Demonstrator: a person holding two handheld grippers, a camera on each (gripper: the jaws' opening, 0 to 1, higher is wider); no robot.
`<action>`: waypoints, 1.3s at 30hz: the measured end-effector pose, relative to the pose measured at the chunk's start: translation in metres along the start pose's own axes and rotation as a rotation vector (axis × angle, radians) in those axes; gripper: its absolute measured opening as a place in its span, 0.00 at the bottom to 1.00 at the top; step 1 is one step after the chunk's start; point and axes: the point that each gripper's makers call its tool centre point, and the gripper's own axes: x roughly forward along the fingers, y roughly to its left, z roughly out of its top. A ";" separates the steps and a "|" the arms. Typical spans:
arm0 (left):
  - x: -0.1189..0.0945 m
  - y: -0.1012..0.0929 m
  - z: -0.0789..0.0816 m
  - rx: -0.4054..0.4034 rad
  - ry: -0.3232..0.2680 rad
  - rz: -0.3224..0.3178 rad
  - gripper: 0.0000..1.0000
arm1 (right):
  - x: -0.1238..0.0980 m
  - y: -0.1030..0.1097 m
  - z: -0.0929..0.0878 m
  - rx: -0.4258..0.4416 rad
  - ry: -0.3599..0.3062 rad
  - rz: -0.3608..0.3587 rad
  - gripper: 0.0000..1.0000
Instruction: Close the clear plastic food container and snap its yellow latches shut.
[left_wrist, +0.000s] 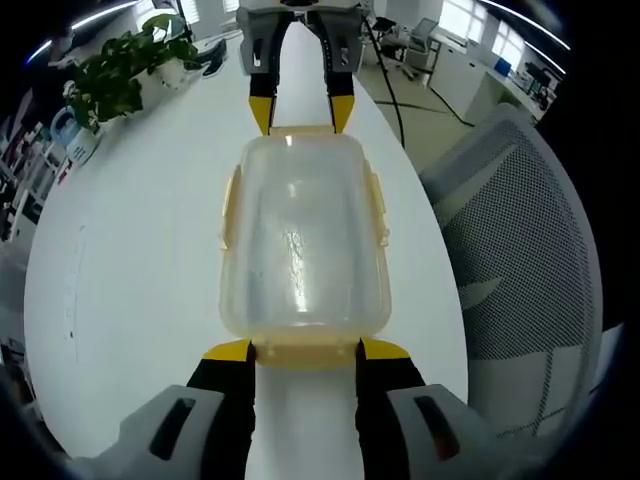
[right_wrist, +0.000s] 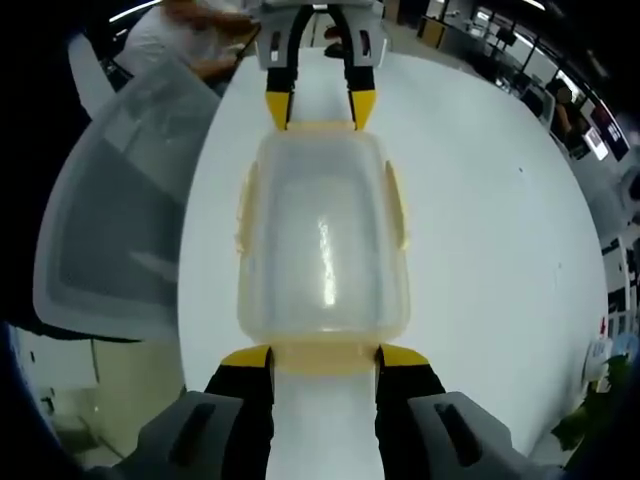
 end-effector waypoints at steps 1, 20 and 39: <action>0.000 -0.001 0.000 -0.003 -0.003 0.000 0.38 | 0.001 0.000 0.000 -0.004 0.003 -0.002 0.38; 0.005 0.000 0.000 0.009 -0.010 -0.008 0.39 | 0.003 0.002 -0.004 0.012 -0.007 -0.002 0.38; 0.006 -0.001 -0.003 0.049 0.013 -0.007 0.45 | 0.003 0.004 -0.002 0.013 0.001 0.006 0.40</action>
